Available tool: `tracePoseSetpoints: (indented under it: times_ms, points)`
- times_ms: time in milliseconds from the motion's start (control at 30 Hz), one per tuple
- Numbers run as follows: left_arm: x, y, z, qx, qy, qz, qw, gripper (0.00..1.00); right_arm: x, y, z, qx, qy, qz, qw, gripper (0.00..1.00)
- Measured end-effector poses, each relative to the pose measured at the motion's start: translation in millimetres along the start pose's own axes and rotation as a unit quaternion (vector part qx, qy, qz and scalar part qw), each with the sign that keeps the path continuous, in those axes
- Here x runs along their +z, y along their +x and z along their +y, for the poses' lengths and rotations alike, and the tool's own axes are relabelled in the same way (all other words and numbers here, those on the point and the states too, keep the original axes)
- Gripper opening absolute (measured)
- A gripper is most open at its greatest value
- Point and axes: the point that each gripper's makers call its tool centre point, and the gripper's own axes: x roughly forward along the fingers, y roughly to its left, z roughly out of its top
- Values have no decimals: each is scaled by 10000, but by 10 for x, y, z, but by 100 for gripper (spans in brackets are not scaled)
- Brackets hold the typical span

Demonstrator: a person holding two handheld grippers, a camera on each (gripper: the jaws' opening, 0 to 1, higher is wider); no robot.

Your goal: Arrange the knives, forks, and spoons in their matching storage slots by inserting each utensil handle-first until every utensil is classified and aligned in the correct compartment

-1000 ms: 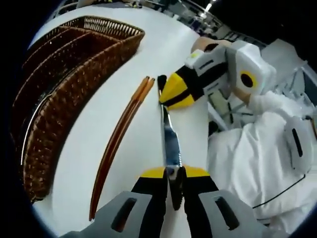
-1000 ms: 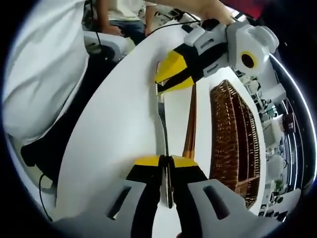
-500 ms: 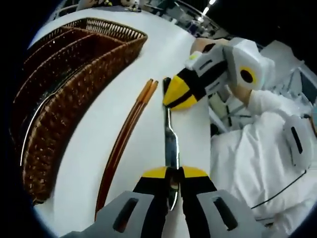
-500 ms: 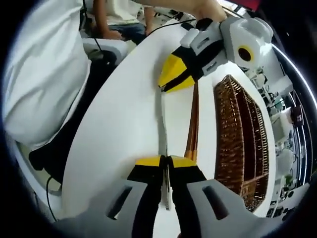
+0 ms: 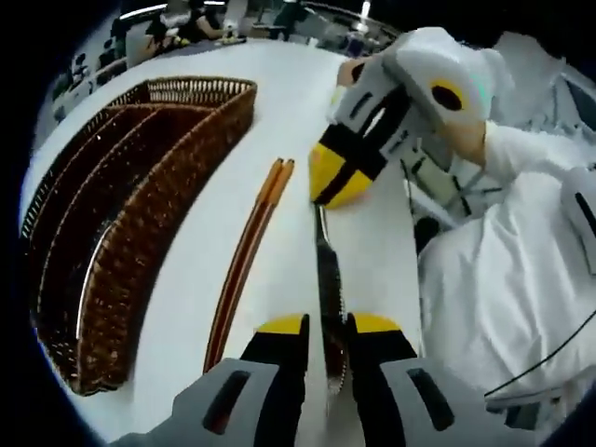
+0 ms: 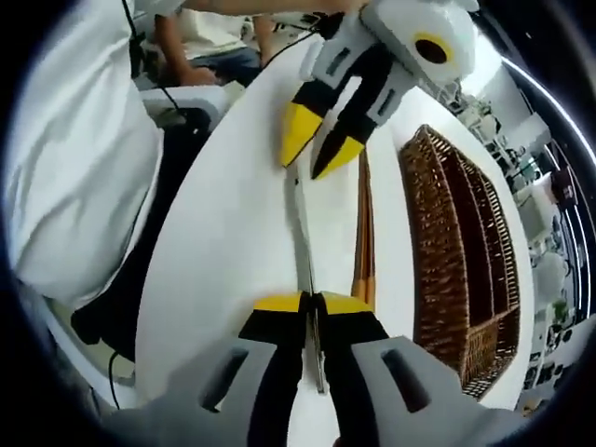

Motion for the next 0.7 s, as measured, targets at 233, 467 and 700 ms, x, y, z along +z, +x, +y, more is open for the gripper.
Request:
tracePoseSetpoints:
  times_ms: [233, 467, 700]
  points:
    - [-17, -65, 16, 714, 801, 100, 9942, 16, 29, -12, 46, 273, 461, -59, 9985, 4]
    - [-76, -56, 24, 993, 1084, 297, 9887, 16, 65, -7, 93, 427, 707, -132, 9965, 4]
    - [-32, -38, 24, 1094, 1385, 339, 9837, 5, 103, -5, 144, 731, 1151, -282, 9903, 4]
